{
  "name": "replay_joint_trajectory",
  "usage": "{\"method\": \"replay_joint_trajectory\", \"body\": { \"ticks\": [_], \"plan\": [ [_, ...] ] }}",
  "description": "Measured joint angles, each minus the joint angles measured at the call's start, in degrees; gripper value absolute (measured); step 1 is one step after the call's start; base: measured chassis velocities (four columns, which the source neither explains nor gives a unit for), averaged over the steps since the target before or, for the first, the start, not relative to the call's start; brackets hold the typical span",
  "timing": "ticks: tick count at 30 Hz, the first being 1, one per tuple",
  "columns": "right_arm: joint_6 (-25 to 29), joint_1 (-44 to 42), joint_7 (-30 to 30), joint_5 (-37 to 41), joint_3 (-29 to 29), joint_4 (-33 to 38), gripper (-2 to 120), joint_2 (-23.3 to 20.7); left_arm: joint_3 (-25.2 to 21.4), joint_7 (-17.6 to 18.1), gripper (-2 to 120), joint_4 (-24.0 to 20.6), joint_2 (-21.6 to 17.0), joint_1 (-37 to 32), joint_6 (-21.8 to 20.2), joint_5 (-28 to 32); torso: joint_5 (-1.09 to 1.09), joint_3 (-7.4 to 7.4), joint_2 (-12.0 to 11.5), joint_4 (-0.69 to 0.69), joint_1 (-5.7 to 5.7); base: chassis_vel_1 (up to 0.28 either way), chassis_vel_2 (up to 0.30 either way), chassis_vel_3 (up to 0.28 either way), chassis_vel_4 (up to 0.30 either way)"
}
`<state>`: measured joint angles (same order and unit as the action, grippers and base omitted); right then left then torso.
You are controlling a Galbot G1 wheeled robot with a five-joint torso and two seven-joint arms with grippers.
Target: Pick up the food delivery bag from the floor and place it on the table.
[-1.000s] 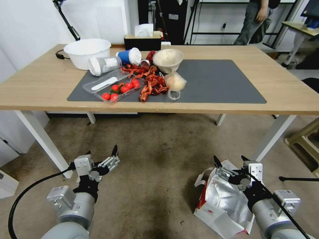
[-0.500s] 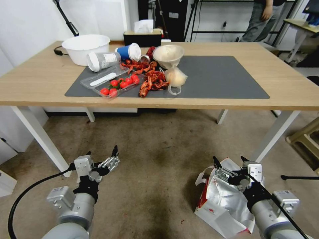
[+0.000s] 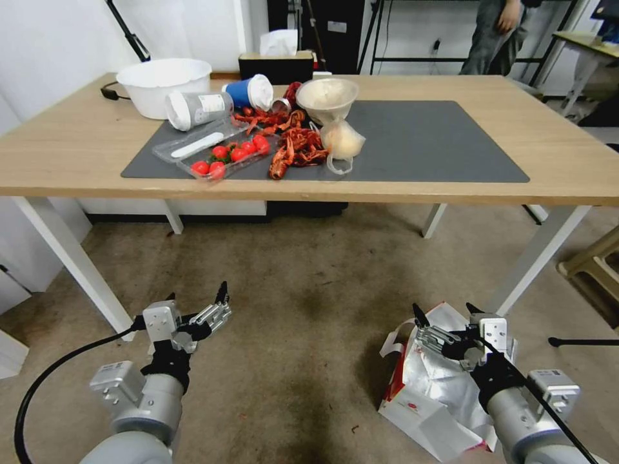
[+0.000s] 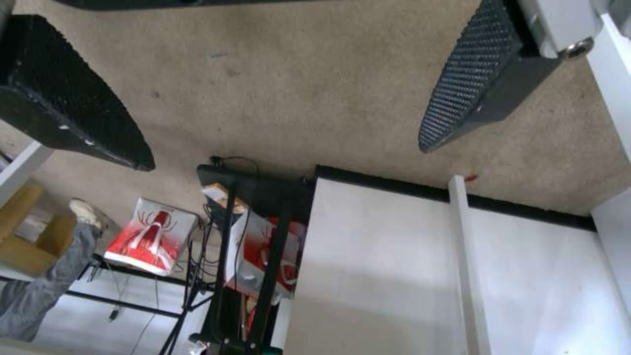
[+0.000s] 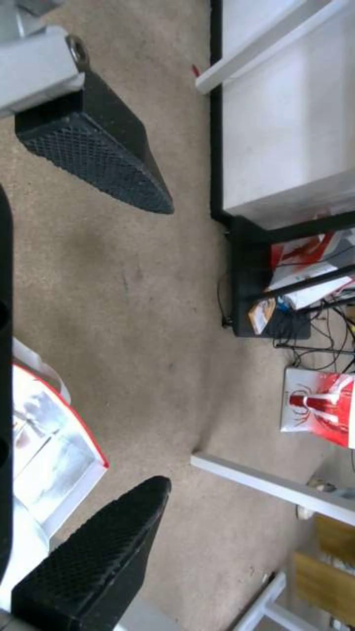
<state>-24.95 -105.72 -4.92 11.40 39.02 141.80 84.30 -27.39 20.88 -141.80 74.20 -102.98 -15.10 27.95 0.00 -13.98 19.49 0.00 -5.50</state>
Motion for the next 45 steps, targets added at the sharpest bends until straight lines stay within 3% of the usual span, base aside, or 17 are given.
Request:
{"method": "replay_joint_trajectory", "body": {
  "ticks": [20, 34, 45],
  "plan": [
    [-0.01, 0.15, -0.38, 0.06, 0.14, -0.24, 100, 0.03, 0.10, -0.35, 100, 0.19, 0.58, -0.31, 0.01, -0.85, 0.00, 3.20, -4.48, 0.00, 1.27, 0.000, 0.000, 0.000, 0.000],
    [-0.01, 0.07, -0.37, 0.15, 0.27, -0.20, 100, -0.09, 0.14, -0.52, 100, 0.18, 0.74, -0.48, 0.11, -1.04, 0.00, 4.25, -5.91, 0.00, 1.65, 0.000, 0.000, 0.000, 0.000],
    [-0.01, 0.03, -0.32, 0.28, 0.54, -0.15, 100, -0.08, 0.33, -0.61, 100, 0.19, 0.47, -0.21, 0.24, -1.00, 0.00, 6.85, -9.29, 0.00, 2.43, 0.000, 0.000, 0.000, 0.000]
  ]
}}
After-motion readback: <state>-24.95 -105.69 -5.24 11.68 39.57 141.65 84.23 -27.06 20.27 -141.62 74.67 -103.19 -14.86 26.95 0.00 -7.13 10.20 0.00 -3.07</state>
